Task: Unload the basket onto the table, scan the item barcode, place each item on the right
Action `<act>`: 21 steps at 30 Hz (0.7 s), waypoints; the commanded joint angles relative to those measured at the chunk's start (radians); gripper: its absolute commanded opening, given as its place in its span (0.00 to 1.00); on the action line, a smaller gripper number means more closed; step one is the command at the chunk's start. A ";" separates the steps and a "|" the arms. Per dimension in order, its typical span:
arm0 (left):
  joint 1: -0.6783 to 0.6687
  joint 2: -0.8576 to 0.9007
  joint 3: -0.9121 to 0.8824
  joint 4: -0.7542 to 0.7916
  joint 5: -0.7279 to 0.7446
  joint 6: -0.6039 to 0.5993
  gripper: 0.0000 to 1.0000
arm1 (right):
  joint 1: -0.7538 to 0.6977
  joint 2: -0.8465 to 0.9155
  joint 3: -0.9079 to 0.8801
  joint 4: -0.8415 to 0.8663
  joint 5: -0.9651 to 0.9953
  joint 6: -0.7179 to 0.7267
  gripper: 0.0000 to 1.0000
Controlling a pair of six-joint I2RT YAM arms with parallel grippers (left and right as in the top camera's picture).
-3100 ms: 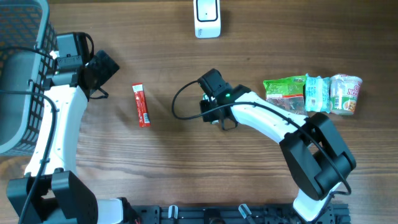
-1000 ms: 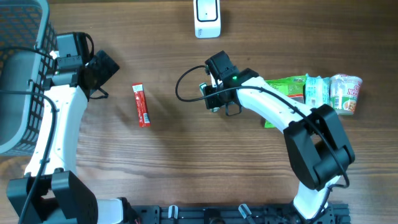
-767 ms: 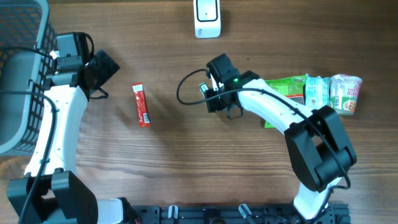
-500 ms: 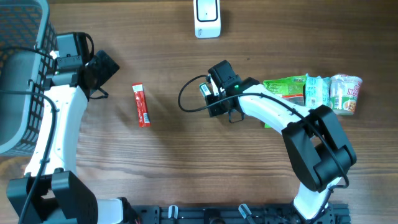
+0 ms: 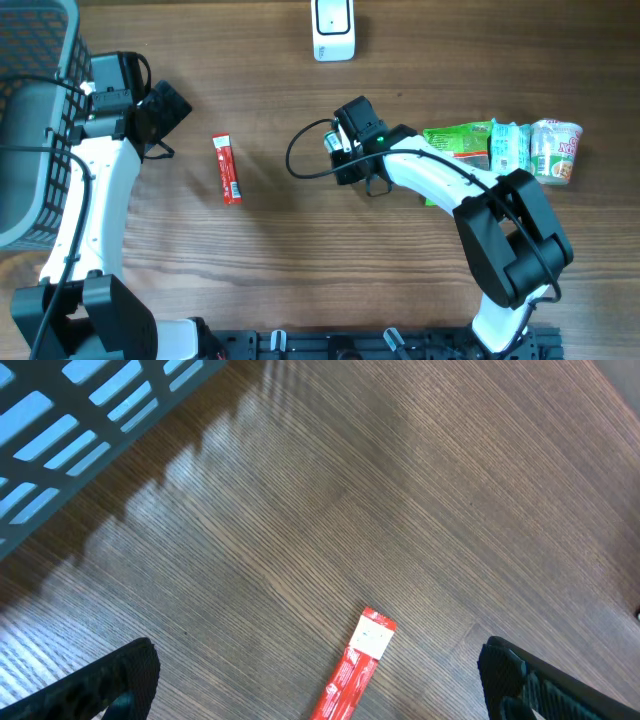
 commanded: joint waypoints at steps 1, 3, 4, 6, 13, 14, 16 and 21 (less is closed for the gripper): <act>0.001 0.000 0.011 0.000 -0.016 -0.014 1.00 | 0.006 -0.051 0.000 0.005 -0.014 0.006 0.27; 0.001 0.000 0.011 0.000 -0.016 -0.014 1.00 | 0.006 -0.072 0.000 0.004 -0.015 0.005 0.29; 0.001 0.000 0.011 0.000 -0.016 -0.014 1.00 | 0.006 -0.077 0.000 0.004 -0.015 0.004 0.29; 0.001 0.000 0.011 0.000 -0.016 -0.014 1.00 | 0.006 -0.097 0.000 0.005 -0.016 -0.027 0.31; 0.001 0.000 0.011 0.000 -0.016 -0.014 1.00 | 0.002 -0.197 0.011 -0.003 -0.161 -0.097 0.27; 0.001 0.000 0.011 0.000 -0.016 -0.014 1.00 | 0.001 -0.212 0.011 -0.003 -0.175 -0.094 0.26; 0.001 0.000 0.011 0.000 -0.016 -0.014 1.00 | 0.001 -0.233 0.011 -0.007 -0.187 -0.061 0.24; 0.001 0.000 0.011 0.000 -0.016 -0.014 1.00 | 0.002 -0.233 0.010 -0.037 -0.192 -0.086 0.25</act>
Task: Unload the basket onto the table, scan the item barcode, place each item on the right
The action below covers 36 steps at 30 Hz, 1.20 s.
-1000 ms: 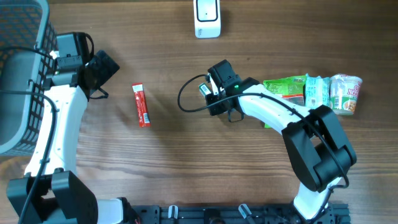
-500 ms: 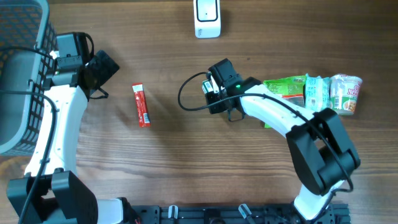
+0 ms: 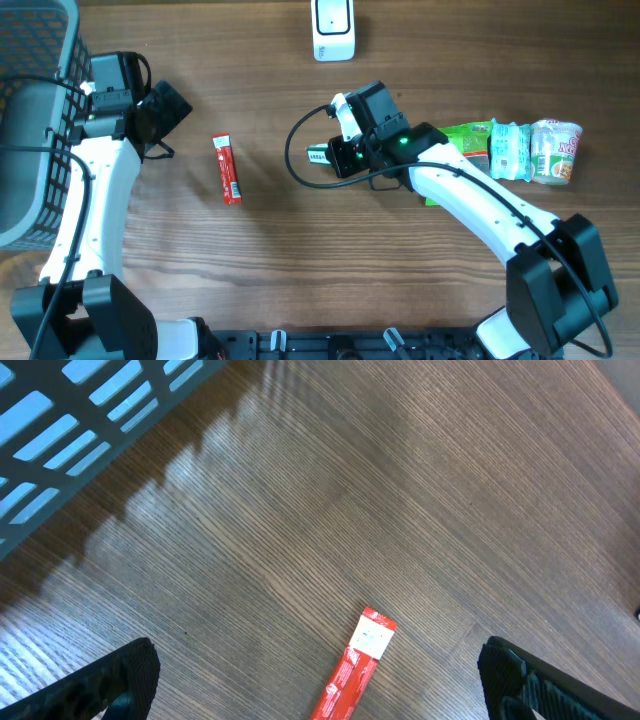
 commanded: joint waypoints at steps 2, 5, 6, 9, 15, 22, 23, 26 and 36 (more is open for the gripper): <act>0.001 0.000 0.011 0.000 -0.016 -0.014 1.00 | 0.001 -0.009 0.010 -0.023 -0.024 -0.069 0.28; 0.001 0.000 0.011 0.000 -0.016 -0.014 1.00 | 0.001 -0.009 0.011 -0.021 0.014 -0.082 0.27; 0.001 0.000 0.011 0.000 -0.016 -0.014 1.00 | 0.001 -0.009 0.011 -0.019 0.021 -0.081 0.27; 0.001 0.000 0.011 0.000 -0.016 -0.014 1.00 | 0.001 -0.009 0.011 -0.016 0.019 -0.043 0.26; 0.001 0.000 0.011 0.000 -0.016 -0.014 1.00 | 0.001 -0.009 0.011 -0.030 0.010 0.020 0.23; 0.001 0.000 0.011 0.000 -0.016 -0.014 1.00 | 0.001 -0.009 0.001 -0.032 0.009 0.021 0.28; 0.001 0.000 0.011 0.000 -0.016 -0.014 1.00 | 0.001 -0.009 -0.001 -0.032 0.010 0.021 0.28; 0.001 0.000 0.011 0.000 -0.016 -0.014 1.00 | 0.002 -0.008 -0.015 -0.032 0.009 0.021 0.28; 0.001 0.000 0.011 0.000 -0.016 -0.014 1.00 | 0.002 0.039 -0.017 -0.023 0.039 0.021 0.29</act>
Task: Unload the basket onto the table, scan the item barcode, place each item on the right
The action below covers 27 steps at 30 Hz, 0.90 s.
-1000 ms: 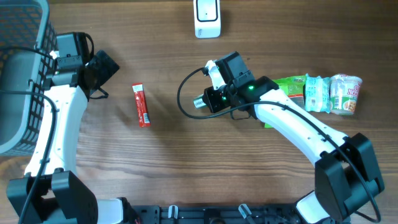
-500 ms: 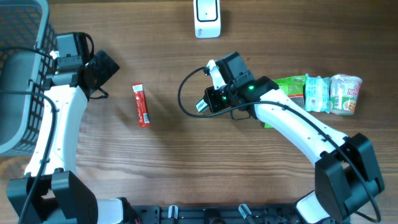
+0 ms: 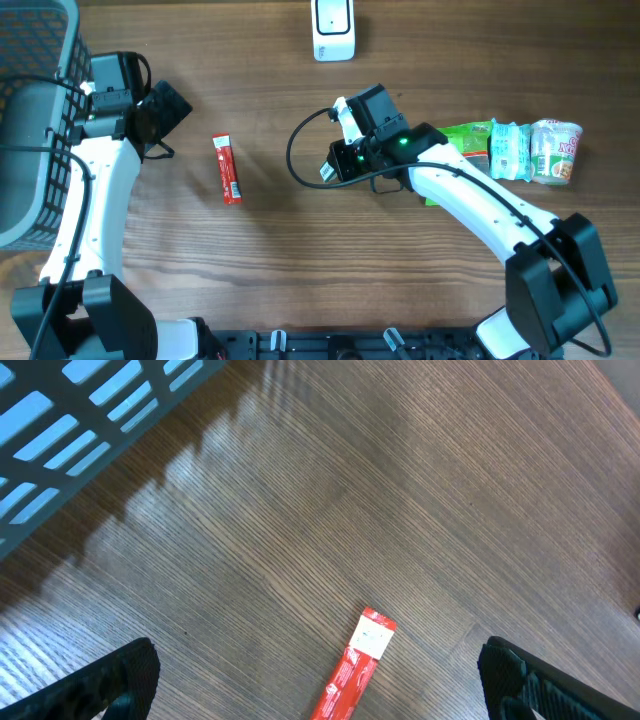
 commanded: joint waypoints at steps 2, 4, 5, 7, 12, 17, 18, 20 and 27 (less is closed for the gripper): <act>0.001 0.000 0.011 0.000 -0.016 -0.014 1.00 | 0.002 0.040 -0.013 0.006 0.022 0.013 0.31; 0.001 0.000 0.011 0.000 -0.016 -0.014 1.00 | 0.002 0.046 -0.013 0.006 0.022 0.016 0.34; 0.001 0.000 0.011 0.000 -0.016 -0.014 1.00 | 0.002 0.048 -0.013 0.006 0.023 0.015 0.35; 0.001 0.000 0.011 0.000 -0.016 -0.014 1.00 | 0.003 0.048 -0.013 0.008 0.023 0.016 0.39; 0.001 0.000 0.011 0.000 -0.016 -0.014 1.00 | 0.004 0.048 -0.013 0.021 0.023 0.008 0.52; 0.001 0.000 0.011 0.000 -0.016 -0.014 1.00 | 0.004 0.046 -0.005 0.039 0.023 0.007 0.61; 0.001 0.000 0.011 0.000 -0.016 -0.014 1.00 | 0.004 0.046 -0.001 0.039 0.023 0.004 0.62; 0.001 0.000 0.011 0.000 -0.016 -0.014 1.00 | 0.004 0.043 0.012 0.037 0.023 -0.008 0.64; 0.001 0.000 0.011 0.000 -0.016 -0.014 1.00 | 0.005 0.007 0.177 -0.103 0.053 -0.051 0.68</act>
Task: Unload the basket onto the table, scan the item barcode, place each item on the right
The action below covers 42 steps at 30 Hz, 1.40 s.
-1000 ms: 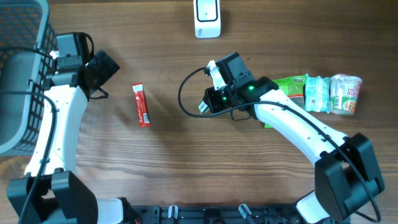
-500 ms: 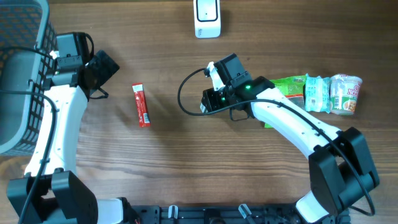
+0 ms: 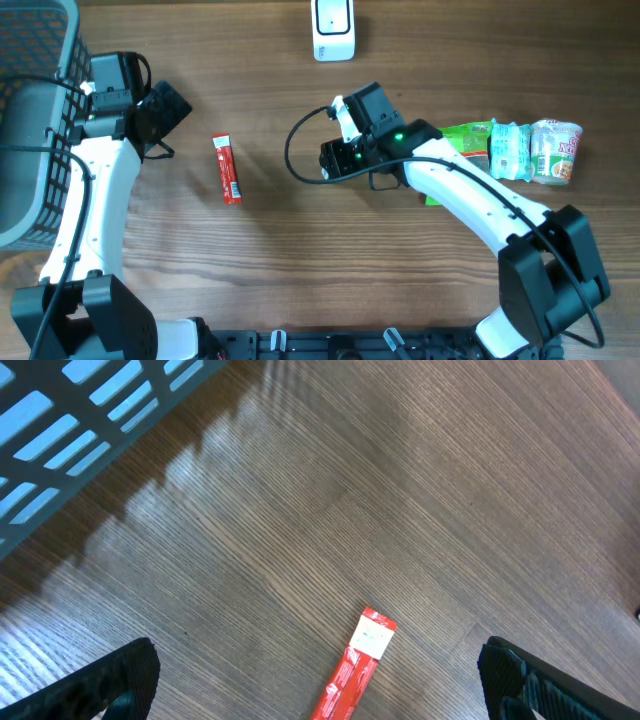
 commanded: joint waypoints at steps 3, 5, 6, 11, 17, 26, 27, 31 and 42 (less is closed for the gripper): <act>0.001 0.000 0.011 0.000 -0.016 -0.014 1.00 | 0.005 -0.047 0.174 -0.124 0.027 -0.034 0.69; 0.001 0.000 0.011 0.000 -0.016 -0.014 1.00 | 0.005 -0.062 0.183 -0.160 0.027 -0.028 0.70; 0.001 0.000 0.011 0.000 -0.016 -0.014 1.00 | 0.005 -0.069 0.183 -0.183 0.027 -0.004 0.70; 0.001 0.000 0.011 0.000 -0.016 -0.014 1.00 | 0.011 -0.075 0.162 -0.307 0.027 0.108 0.68; 0.001 0.000 0.011 0.000 -0.016 -0.014 1.00 | 0.078 -0.075 0.005 -0.223 0.064 0.149 0.65; 0.001 0.000 0.011 0.000 -0.016 -0.014 1.00 | 0.114 -0.073 -0.179 0.089 0.215 0.304 0.65; 0.001 0.000 0.011 0.000 -0.016 -0.014 1.00 | 0.114 -0.073 -0.204 0.132 0.234 0.304 0.65; 0.001 0.000 0.011 0.000 -0.016 -0.014 1.00 | 0.119 -0.073 -0.294 0.282 0.245 0.304 0.60; 0.001 0.000 0.011 0.000 -0.016 -0.014 1.00 | 0.193 -0.071 -0.349 0.426 0.417 0.256 0.52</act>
